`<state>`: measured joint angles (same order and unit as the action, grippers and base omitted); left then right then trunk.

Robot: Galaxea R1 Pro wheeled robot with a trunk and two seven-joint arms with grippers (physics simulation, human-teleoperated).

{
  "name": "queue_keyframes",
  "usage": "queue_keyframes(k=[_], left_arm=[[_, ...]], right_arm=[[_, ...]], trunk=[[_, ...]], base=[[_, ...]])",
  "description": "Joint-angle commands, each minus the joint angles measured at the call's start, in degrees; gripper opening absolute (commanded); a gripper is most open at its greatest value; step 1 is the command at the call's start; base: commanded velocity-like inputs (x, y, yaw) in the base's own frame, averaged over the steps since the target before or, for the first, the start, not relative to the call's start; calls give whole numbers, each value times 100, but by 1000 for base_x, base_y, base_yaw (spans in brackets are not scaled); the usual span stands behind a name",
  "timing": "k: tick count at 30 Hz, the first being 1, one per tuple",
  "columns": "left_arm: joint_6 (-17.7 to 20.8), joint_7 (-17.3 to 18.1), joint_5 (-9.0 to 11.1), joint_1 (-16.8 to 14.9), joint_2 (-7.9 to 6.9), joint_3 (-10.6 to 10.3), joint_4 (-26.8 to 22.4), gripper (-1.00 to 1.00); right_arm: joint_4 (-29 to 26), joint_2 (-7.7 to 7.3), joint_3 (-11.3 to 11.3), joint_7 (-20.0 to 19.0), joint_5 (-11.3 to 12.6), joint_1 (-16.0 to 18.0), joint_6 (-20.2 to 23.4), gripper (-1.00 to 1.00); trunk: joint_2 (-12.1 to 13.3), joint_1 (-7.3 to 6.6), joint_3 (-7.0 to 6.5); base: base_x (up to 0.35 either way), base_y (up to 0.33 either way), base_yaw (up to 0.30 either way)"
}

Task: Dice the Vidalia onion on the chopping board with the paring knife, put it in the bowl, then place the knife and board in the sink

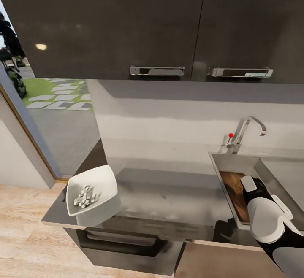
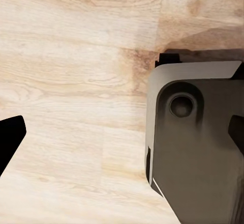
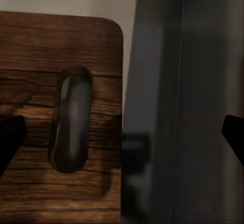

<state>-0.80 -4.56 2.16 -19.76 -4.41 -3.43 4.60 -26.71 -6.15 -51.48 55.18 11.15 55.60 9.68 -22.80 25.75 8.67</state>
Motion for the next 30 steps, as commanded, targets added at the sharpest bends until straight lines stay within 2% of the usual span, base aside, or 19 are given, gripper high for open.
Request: queue_keyframes(k=[1,7,10,13,14,16,19,21,22,23,25,27,30], left_arm=[[-8,-9,22,-10,2,-35,14,100],[-8,-9,22,-8,2,-35,14,100],[-18,-4,19,-7,2,-35,9,100],[-69,-1,15,-8,11,-35,0,100],[-82,-1,17,-7,26,-35,-1,100],[-172,-1,20,-7,71,-35,-8,100],[-529,-1,27,-8,93,-35,-4,100],[-741,-1,29,-8,96,-32,-3,100],[-806,-1,30,-7,96,-29,-3,100],[-832,-1,30,-8,93,-28,-3,100],[-863,-1,30,-8,91,-27,-3,100],[-873,-1,30,-9,90,-27,-3,100],[-877,0,30,-9,84,-25,-3,100]], right_arm=[[-10,0,-9,35,-8,4,69,100],[-11,7,6,27,13,4,69,100],[-59,8,39,-109,24,4,74,100],[-157,-19,443,-635,27,4,94,100],[-238,-45,724,-912,27,4,99,100],[-331,-88,1128,-1409,28,4,110,100],[-380,-212,1447,-2206,28,4,213,100],[-582,-319,1883,-2731,28,4,658,100],[-767,-365,2216,-3043,26,4,1003,100],[-871,-392,2397,-3254,23,4,1199,100],[-1001,-466,2649,-3718,20,4,1482,100],[-1044,-498,2747,-3982,-51,4,1580,100],[-1060,-495,2817,-4121,-334,4,1622,100]], trunk=[[-12,3,12],[-12,3,12],[-12,3,12],[-12,3,12],[-12,3,12],[-12,3,12],[-12,3,12],[-12,3,12],[-12,3,12],[-12,3,12],[-12,3,12],[-12,3,12],[-12,3,12]], base=[[0,0,0],[0,0,0],[0,0,0],[0,0,0],[0,0,0],[0,0,0],[0,0,0],[0,0,0],[0,0,0],[0,0,0],[0,0,0],[0,0,0],[-65,0,0]])
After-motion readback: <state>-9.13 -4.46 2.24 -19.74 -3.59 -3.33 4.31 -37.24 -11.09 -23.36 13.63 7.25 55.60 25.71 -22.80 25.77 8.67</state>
